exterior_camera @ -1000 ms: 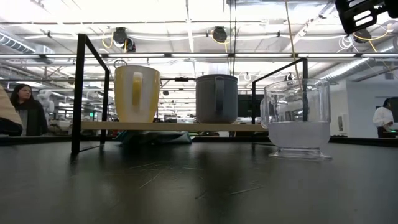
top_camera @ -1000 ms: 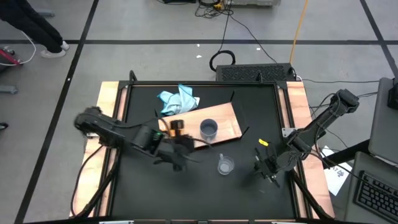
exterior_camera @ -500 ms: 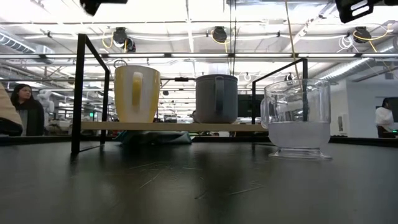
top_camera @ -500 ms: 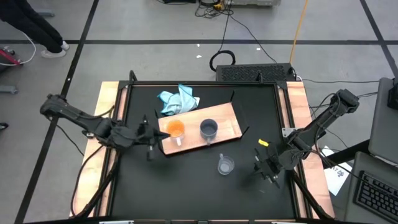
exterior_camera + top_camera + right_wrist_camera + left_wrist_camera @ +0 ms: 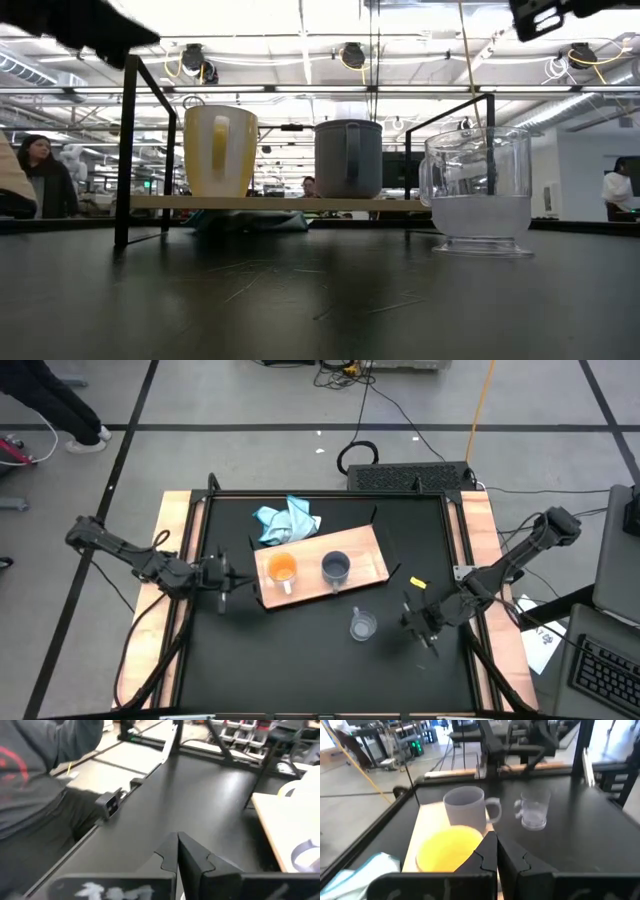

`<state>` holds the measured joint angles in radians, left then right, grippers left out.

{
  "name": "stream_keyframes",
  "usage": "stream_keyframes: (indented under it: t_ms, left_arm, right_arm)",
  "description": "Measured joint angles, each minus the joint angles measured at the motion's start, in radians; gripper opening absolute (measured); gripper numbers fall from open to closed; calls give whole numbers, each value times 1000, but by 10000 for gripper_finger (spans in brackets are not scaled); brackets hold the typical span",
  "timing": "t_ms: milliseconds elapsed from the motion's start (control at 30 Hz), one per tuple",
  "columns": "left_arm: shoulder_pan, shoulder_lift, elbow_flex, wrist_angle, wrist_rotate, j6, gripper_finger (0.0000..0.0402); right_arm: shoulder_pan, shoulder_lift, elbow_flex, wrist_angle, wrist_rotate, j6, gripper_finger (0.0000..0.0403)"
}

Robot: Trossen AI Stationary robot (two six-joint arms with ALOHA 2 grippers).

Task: Stack small to large cups/mugs on shelf
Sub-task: Put the transparent mug on the shelf

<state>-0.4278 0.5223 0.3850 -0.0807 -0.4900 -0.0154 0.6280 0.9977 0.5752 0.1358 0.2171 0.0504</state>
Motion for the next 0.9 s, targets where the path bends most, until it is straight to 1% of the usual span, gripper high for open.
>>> stream_keyframes:
  t_ms: [133,267,400,500,600,667,733,900]
  left_arm:
    - [0,-56,-36,-6,8,12,0]
    - [0,-106,-44,-57,12,10,0]
    - [0,-132,-44,-65,53,18,0]
    - [0,-131,-44,-66,53,14,4]
    - [0,-131,-44,-66,54,13,12]
    - [0,-130,-44,-69,54,6,16]
    - [0,-130,-44,-83,54,0,19]
    - [0,-130,-44,-106,54,-11,20]
  right_arm:
    - [-34,44,0,69,1,1,0]
    - [-64,82,0,84,-1,9,0]
    - [-125,93,0,108,-1,91,0]
    - [-172,91,5,127,-7,148,0]
    - [-197,92,35,70,-18,178,0]
    - [-208,92,69,26,-53,181,1]
    - [-211,92,97,5,-65,181,5]
    - [-210,92,183,-101,-69,177,39]
